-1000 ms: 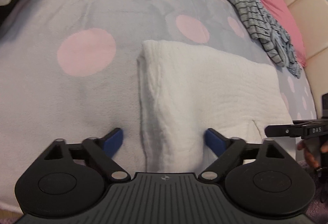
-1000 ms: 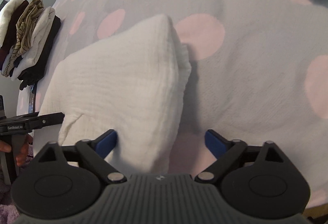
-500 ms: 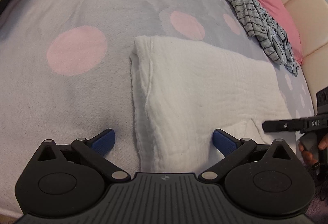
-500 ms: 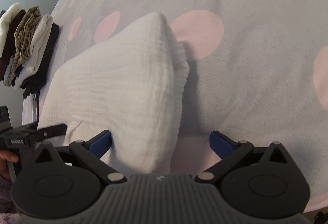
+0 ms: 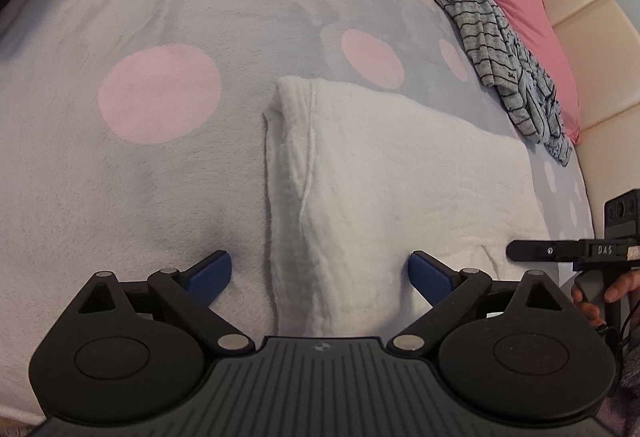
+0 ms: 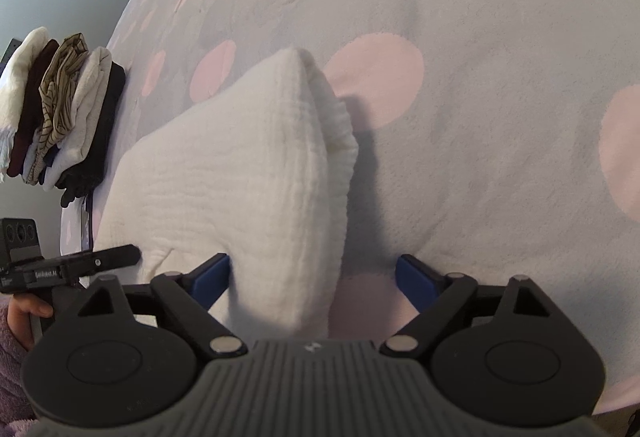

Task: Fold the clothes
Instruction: 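Grasp the folded bundle edge with the left tool while the right tool grasps it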

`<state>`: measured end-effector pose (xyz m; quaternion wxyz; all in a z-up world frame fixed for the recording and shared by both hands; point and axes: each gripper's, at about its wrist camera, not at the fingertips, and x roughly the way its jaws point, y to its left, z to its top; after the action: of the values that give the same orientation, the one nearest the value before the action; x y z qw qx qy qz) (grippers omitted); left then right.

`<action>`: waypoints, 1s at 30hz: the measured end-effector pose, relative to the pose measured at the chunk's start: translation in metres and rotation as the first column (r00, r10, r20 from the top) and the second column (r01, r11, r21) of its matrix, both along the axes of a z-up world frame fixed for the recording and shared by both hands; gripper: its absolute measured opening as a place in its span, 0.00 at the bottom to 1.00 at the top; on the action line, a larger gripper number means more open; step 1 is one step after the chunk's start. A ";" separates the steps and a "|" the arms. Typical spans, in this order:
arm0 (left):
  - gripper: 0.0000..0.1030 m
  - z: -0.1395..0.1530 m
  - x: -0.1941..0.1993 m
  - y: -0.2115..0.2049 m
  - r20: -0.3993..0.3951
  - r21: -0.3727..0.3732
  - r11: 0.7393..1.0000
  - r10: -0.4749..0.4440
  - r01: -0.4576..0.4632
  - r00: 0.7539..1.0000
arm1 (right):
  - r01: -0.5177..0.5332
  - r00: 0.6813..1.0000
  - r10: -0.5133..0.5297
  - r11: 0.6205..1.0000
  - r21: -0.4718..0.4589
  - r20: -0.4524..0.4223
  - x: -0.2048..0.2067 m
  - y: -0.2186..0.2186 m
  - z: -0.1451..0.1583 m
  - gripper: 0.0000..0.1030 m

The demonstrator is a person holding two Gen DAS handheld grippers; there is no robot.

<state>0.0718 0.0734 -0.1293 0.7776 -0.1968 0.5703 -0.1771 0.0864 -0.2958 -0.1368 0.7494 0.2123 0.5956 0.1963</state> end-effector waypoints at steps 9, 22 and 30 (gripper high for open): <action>0.99 -0.001 0.000 -0.012 0.026 0.050 0.997 -0.056 0.055 0.998 | -0.058 0.996 0.060 0.998 -0.031 0.072 -0.002 0.006 0.000 0.70; 0.25 0.012 -0.006 -0.003 0.094 -0.040 0.997 -0.060 0.064 0.994 | -0.120 0.984 0.109 0.990 0.069 0.137 -0.006 0.010 0.015 0.24; 0.21 0.036 -0.013 -0.002 0.164 -0.046 0.997 -0.049 0.057 0.985 | -0.118 0.974 0.094 0.987 0.111 0.208 -0.012 0.007 0.041 0.22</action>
<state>0.0589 0.0711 -0.0937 0.8115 -0.1860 0.5050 -0.2277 0.0740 -0.2883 -0.0961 0.7800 0.2048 0.5138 0.2927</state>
